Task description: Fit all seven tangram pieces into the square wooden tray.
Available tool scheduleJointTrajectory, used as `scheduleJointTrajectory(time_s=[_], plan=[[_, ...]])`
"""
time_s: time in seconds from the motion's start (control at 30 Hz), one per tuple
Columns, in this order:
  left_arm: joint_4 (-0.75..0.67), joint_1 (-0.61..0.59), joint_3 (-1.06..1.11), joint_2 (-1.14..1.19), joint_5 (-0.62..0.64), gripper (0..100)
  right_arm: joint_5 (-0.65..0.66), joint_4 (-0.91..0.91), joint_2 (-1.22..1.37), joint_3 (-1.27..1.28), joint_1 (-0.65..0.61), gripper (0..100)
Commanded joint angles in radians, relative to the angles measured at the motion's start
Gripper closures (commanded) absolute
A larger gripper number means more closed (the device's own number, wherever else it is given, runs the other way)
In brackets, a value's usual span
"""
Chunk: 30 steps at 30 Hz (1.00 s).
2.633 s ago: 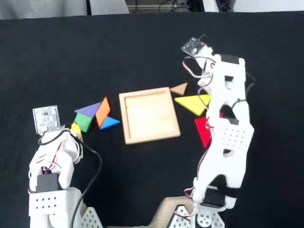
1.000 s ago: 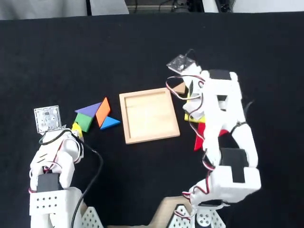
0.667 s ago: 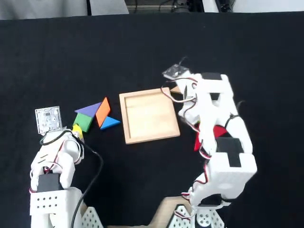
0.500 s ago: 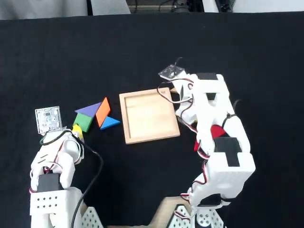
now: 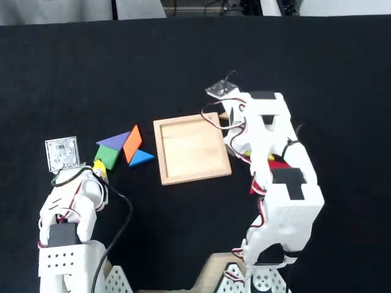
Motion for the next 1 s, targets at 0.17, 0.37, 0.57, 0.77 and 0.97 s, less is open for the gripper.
scheduleJointTrajectory(time_s=[0.17,0.37,0.57,0.77,0.97], plan=[[-0.023,0.012,-0.010,-0.011,0.011,89,0.005,0.051,-0.005,-0.104,0.006,66.5],[-0.023,0.013,-0.010,-0.011,0.011,89,0.041,0.048,0.038,-0.101,0.003,66.5],[-0.023,0.013,-0.010,-0.011,0.011,89,0.037,0.046,0.110,-0.154,-0.006,66.5],[-0.023,0.013,-0.010,-0.011,0.011,89,0.035,0.055,0.174,-0.214,-0.006,70.4],[-0.023,0.013,-0.010,-0.011,0.011,89,0.043,0.075,0.170,-0.219,-0.006,91.3]])
